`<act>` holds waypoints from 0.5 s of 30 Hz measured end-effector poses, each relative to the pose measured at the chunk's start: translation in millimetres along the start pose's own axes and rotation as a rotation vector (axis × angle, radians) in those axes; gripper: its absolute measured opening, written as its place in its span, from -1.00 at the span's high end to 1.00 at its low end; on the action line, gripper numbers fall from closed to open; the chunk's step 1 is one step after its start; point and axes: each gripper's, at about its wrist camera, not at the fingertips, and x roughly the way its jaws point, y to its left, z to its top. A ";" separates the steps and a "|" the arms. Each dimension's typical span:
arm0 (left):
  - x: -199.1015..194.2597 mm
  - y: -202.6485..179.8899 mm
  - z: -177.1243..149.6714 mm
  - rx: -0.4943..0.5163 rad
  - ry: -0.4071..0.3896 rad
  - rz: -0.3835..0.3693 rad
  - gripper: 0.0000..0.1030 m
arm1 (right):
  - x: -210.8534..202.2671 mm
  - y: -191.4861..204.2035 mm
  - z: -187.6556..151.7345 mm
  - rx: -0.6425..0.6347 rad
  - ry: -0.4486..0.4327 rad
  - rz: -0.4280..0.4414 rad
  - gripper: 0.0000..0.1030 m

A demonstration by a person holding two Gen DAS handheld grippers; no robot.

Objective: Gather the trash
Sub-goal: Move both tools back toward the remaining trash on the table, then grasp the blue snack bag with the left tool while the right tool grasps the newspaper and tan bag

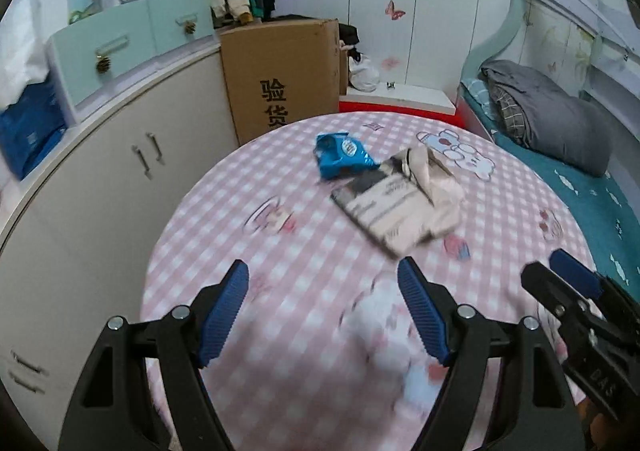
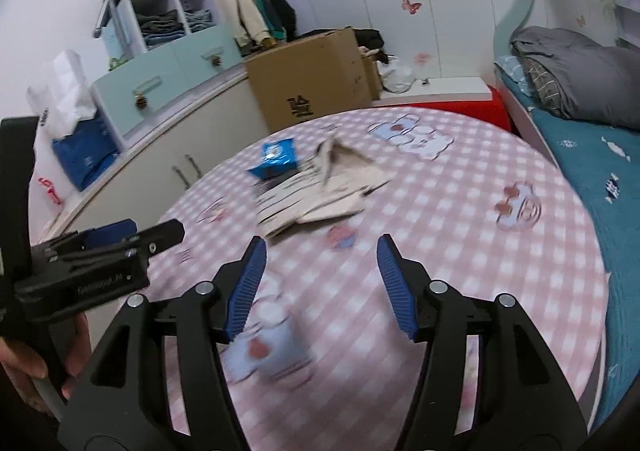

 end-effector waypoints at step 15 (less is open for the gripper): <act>126.4 -8.7 97.9 -0.101 0.068 -0.025 -0.46 | 121.4 -22.2 65.8 -0.113 0.134 -0.027 -0.51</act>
